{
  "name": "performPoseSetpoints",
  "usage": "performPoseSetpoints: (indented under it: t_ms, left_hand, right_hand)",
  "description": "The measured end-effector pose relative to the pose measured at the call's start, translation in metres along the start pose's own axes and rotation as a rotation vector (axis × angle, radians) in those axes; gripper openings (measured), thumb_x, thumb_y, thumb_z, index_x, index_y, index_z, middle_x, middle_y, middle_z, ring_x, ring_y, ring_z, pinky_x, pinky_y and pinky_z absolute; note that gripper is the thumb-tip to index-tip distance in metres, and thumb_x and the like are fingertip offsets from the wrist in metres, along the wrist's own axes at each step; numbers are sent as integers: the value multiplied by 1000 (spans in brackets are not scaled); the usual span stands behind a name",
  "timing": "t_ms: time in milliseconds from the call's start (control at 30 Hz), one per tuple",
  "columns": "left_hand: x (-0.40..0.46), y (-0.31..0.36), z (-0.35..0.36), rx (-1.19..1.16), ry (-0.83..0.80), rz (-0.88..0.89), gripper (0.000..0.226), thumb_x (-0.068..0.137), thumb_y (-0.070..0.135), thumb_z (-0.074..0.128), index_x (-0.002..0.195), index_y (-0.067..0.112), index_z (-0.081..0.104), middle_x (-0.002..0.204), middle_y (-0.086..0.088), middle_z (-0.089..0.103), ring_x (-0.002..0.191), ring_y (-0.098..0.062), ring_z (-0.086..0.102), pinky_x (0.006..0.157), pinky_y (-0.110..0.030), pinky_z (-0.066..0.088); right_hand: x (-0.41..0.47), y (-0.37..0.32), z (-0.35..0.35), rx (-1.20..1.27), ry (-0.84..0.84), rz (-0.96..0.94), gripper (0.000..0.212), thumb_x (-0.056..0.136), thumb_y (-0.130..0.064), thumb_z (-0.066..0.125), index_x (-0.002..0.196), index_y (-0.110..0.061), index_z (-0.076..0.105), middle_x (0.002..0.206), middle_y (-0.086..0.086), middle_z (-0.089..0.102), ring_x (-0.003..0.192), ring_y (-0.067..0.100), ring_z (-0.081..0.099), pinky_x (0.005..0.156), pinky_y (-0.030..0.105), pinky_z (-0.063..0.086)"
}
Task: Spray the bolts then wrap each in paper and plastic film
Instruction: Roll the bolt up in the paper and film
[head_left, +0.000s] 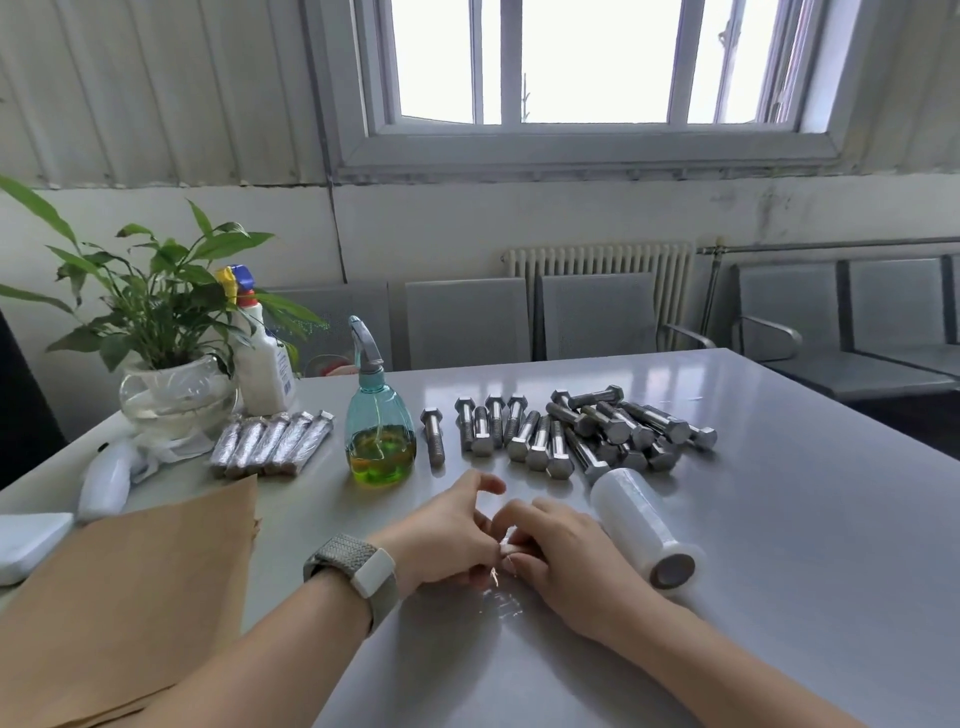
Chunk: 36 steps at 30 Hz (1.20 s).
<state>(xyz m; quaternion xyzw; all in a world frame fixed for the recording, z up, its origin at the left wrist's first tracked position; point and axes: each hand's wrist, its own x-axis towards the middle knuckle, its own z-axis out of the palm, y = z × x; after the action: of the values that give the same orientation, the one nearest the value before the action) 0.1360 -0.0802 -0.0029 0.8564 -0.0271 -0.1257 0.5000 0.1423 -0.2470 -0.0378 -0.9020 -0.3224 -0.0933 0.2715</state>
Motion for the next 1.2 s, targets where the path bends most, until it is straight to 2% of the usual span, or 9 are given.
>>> performPoseSetpoints:
  t_ms: [200, 300, 367, 467, 600, 800, 1000, 1100, 1200]
  left_hand:
    - [-3, 4, -3, -14, -18, -13, 67, 81, -7, 59, 133, 28, 39, 85, -2, 61, 44, -9, 55, 39, -18, 39]
    - [-4, 4, -4, -107, 33, -54, 57, 83, -7, 49, 127, 28, 47, 97, -4, 60, 45, -12, 55, 36, -18, 35]
    - [-5, 4, -4, -191, 98, -75, 45, 87, -3, 49, 120, 26, 52, 106, -7, 59, 44, -13, 55, 36, -18, 35]
    - [-5, -2, -3, -229, 204, -44, 31, 86, -5, 53, 106, 18, 57, 102, -11, 59, 42, -14, 55, 38, -18, 40]
    - [-5, -15, 2, -38, 236, 44, 21, 80, -2, 64, 92, 15, 60, 90, -10, 64, 47, -16, 62, 41, -25, 47]
    - [-9, -22, 5, 98, 230, 142, 26, 78, 14, 77, 90, 24, 56, 87, -3, 67, 51, -15, 65, 44, -26, 51]
    - [-14, -18, 13, 398, 263, 216, 30, 80, 15, 69, 96, 32, 50, 86, 7, 65, 58, 0, 58, 50, -18, 49]
    - [-16, -12, 15, 464, 276, 212, 31, 77, 13, 62, 101, 29, 49, 86, 6, 64, 65, -7, 59, 57, -26, 52]
    - [-19, -6, 15, 523, 240, 177, 46, 75, 14, 62, 116, 28, 48, 92, 6, 64, 83, -15, 61, 70, -33, 54]
  right_hand:
    - [2, 2, -2, 12, -10, 6, 12, 87, -28, 68, 94, -35, 61, 89, -15, 50, 92, 15, 55, 82, 31, 43]
    - [1, 2, -1, -5, 9, 14, 5, 86, -29, 69, 86, -30, 64, 87, -14, 50, 91, 14, 55, 78, 28, 41]
    - [0, 2, 0, -25, 19, 15, 4, 87, -27, 68, 85, -29, 65, 89, -11, 54, 90, 17, 56, 78, 30, 42]
    - [-1, 2, 0, -61, 32, -4, 5, 86, -23, 65, 86, -28, 65, 90, -9, 58, 88, 19, 57, 77, 35, 44]
    - [-1, 2, -1, -92, 42, -21, 7, 84, -22, 63, 86, -28, 64, 91, -9, 59, 87, 19, 57, 75, 35, 44]
    - [-3, 2, -2, -88, 32, -24, 6, 84, -24, 63, 86, -29, 63, 91, -8, 60, 87, 19, 57, 75, 36, 44]
    - [0, -2, -11, 91, 12, 67, 15, 80, -27, 58, 95, -32, 61, 87, -12, 69, 82, 5, 60, 76, 28, 49]
    - [5, -7, -5, 0, 7, 35, 14, 90, -36, 59, 103, -34, 60, 91, -10, 63, 88, 9, 58, 79, 29, 45]
    - [8, -9, -3, -63, -18, 24, 17, 93, -39, 59, 107, -38, 67, 91, -9, 52, 92, 13, 56, 81, 32, 44]
